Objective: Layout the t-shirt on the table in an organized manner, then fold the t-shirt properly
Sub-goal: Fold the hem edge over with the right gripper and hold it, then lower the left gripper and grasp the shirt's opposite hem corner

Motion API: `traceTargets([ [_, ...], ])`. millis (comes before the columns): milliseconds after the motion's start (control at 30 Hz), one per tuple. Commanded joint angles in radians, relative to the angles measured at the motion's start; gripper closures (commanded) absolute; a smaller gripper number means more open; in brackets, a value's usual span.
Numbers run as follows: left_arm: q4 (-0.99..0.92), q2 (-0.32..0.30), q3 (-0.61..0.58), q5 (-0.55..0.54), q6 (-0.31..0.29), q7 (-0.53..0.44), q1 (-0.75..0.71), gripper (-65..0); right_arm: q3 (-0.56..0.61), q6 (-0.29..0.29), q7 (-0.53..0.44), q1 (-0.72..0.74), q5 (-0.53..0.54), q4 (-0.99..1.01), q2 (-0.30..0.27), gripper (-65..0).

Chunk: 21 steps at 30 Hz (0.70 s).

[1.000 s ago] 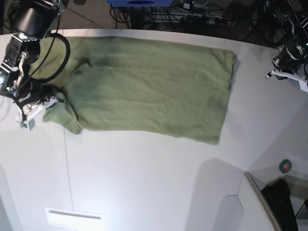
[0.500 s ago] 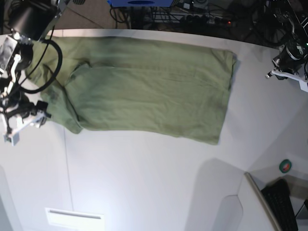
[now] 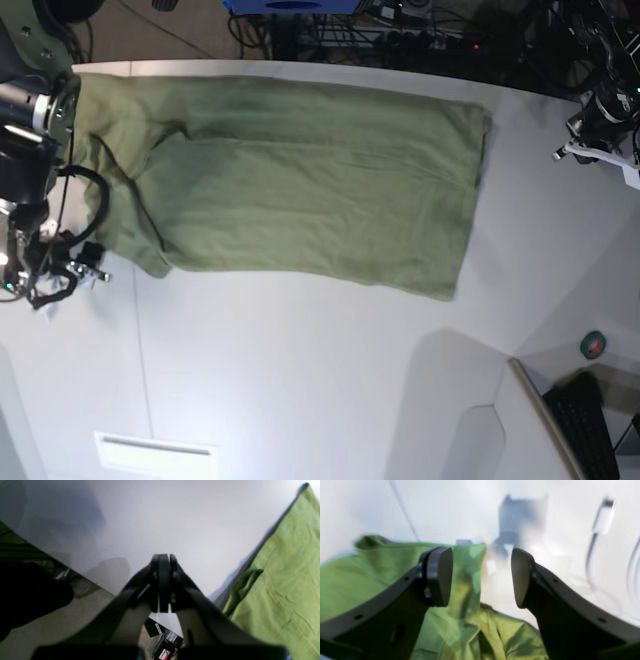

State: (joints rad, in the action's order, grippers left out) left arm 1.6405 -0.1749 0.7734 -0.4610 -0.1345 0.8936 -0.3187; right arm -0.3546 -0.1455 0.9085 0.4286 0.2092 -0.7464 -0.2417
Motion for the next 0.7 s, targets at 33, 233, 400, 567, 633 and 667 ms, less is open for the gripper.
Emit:
traceTargets([
  [33,0.014,-0.018,0.007,-0.003,-0.003,-0.017,0.0,0.0,0.004,0.002,-0.007,0.025,0.006,0.006,-0.009,-35.0],
  [233,0.014,-0.018,0.007,-0.003,-0.003,-0.017,-0.001,0.0,0.002,0.002,-0.007,0.023,0.006,0.011,-0.008,-34.7],
  [400,0.014,-0.018,0.007,-0.003,-0.003,-0.017,-0.001,0.0,-0.002,0.002,-0.007,0.023,0.006,0.011,-0.008,-23.0],
  [567,0.014,-0.018,0.005,0.0,-0.003,-0.015,-0.001,0.0,-0.004,0.002,-0.007,0.023,0.008,0.011,-0.006,0.0],
  [633,0.014,-0.022,-0.002,0.001,-0.003,-0.015,-0.001,0.0,-0.004,0.002,-0.007,0.023,0.008,0.006,-0.006,0.0],
  [667,0.014,-0.024,-0.016,0.003,-0.003,-0.014,0.002,0.0,-0.004,0.002,-0.007,0.023,0.008,0.004,-0.006,0.0],
])
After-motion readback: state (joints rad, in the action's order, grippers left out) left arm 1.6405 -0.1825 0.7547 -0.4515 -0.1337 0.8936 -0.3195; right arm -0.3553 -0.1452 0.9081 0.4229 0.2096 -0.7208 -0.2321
